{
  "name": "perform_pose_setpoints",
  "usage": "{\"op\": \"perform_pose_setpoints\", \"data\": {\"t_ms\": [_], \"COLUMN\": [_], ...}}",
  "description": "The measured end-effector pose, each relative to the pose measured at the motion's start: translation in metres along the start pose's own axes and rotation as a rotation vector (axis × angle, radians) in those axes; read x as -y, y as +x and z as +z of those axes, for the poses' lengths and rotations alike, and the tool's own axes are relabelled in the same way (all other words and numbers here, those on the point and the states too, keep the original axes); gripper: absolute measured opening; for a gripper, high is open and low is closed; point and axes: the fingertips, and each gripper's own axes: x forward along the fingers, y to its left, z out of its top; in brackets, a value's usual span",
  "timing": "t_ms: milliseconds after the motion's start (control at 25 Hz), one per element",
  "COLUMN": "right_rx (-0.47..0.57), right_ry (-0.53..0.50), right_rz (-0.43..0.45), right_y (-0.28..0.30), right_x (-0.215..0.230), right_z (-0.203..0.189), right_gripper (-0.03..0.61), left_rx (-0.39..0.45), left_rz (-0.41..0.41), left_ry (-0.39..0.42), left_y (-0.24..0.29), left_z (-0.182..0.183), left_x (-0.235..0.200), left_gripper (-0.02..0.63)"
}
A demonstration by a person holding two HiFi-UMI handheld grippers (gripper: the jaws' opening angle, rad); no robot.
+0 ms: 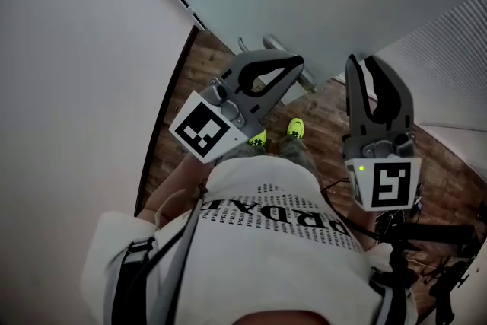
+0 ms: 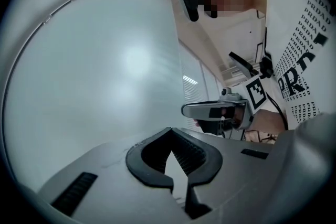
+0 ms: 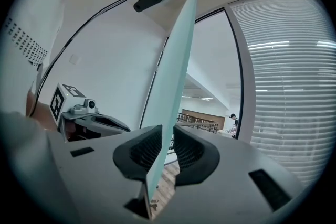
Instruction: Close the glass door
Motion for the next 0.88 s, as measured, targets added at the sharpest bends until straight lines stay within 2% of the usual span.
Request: {"op": "perform_pose_setpoints", "data": {"t_ms": [80, 280, 440, 880], "right_rx": [-0.004, -0.02, -0.005, 0.004], "right_ry": [0.015, 0.088, 0.079, 0.092], "right_rz": [0.027, 0.107, 0.154, 0.13], "right_y": [0.002, 0.004, 0.009, 0.0], "right_x": [-0.005, -0.023, -0.023, -0.017], "right_z": [0.001, -0.002, -0.002, -0.007], "right_gripper": [0.043, 0.043, 0.043, 0.043], "left_rx": [-0.001, -0.103, -0.107, -0.102], "left_rz": [0.015, 0.068, 0.096, 0.081], "left_ry": [0.001, 0.007, 0.006, 0.023], "left_y": [-0.002, -0.015, -0.007, 0.005], "left_z": [0.002, -0.01, -0.013, -0.015], "left_x": [-0.001, -0.002, -0.002, -0.003], "left_gripper": [-0.002, -0.002, -0.002, -0.002]}}
